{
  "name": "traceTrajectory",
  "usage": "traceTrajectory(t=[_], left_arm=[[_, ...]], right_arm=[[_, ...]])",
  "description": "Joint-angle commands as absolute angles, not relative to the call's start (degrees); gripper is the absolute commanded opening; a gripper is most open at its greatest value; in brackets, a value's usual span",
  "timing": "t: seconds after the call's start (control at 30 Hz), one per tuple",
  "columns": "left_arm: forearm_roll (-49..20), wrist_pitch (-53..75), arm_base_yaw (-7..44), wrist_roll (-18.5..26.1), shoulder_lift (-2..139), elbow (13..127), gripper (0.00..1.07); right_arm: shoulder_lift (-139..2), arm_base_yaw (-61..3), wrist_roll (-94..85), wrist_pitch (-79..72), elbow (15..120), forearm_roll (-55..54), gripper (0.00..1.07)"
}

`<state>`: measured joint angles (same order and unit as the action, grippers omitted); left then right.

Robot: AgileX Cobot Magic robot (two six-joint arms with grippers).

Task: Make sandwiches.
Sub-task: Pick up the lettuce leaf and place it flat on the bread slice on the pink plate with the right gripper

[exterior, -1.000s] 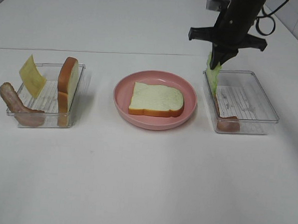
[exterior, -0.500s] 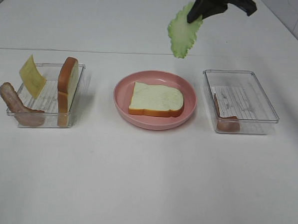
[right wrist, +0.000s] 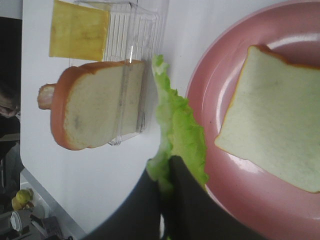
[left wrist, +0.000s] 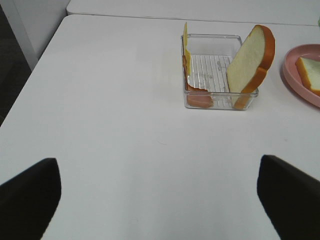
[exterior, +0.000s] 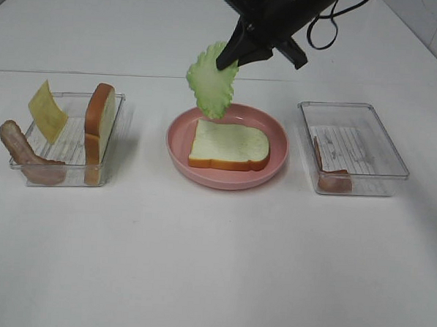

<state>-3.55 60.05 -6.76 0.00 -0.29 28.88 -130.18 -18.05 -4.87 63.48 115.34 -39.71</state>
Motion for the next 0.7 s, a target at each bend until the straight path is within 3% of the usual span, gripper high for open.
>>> traceTrajectory(t=[0.03,0.5,0.7], left_arm=[[-3.84,59.24,-6.88,0.00,-1.20,28.59,1.02],[-3.84,59.24,-6.88,0.00,-1.20,28.59,1.02],[-3.84,59.24,-6.88,0.00,-1.20,28.59,1.02]], right_arm=[[-133.10,-18.56,-5.73,63.03,115.51,-41.54,0.00],[-138.37,-18.33,-5.04,61.02,115.51,-40.22,0.00],[-139.34,-18.33,-2.81,61.19,115.51,-33.46,0.00]])
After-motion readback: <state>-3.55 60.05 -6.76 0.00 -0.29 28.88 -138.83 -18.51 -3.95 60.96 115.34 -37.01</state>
